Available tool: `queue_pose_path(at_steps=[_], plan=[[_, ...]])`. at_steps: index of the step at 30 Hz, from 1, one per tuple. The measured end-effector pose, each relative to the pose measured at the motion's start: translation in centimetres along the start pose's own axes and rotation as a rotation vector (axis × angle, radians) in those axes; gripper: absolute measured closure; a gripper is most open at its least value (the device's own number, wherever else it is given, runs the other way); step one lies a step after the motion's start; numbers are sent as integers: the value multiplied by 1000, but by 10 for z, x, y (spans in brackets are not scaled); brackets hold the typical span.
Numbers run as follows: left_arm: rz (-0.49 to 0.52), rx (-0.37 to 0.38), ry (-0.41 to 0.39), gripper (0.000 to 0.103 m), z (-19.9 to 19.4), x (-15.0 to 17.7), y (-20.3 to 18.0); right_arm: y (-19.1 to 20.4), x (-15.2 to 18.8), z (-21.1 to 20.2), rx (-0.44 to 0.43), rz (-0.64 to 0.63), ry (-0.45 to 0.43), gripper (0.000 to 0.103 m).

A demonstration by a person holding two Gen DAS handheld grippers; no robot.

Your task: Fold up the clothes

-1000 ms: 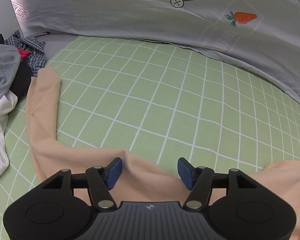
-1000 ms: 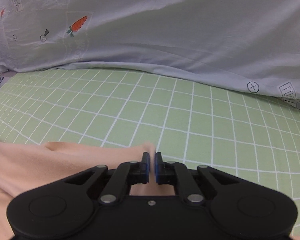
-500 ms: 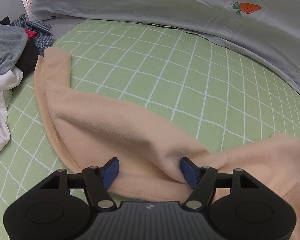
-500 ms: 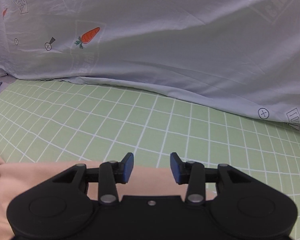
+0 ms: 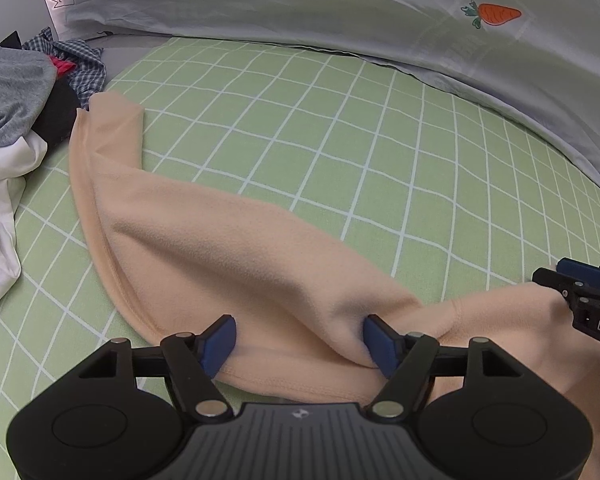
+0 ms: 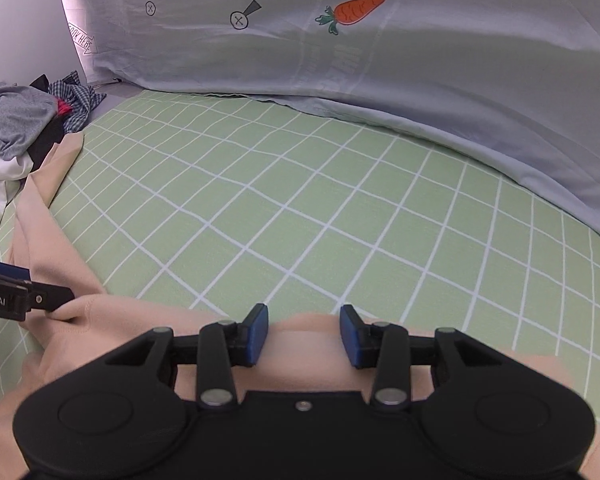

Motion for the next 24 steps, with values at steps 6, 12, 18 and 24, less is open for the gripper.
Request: queue_pose_path(at_steps=[6, 12, 18, 24], plan=[[-17, 1, 5, 30, 0, -2, 2, 10, -1, 0, -30, -96, 18, 87], [-67, 36, 7, 30, -2, -2, 10, 6, -21, -6, -6, -77, -65, 99], [-95, 75, -11, 27, -4, -4, 13, -3, -56, -34, 47, -16, -293, 101], [-93, 71, -55, 26, -14, -6, 14, -16, -56, -20, 118, 57, -271, 100]])
Point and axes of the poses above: each gripper's, at about its wrist camera, not at the fingertips, and z roughly the way its jaws point, y to its left, x to its underside, the point moved 4 cm from there along z, roughly the way its jaws point, and after that the axes turned 2 degrees about -x, right-handed, at the moved point
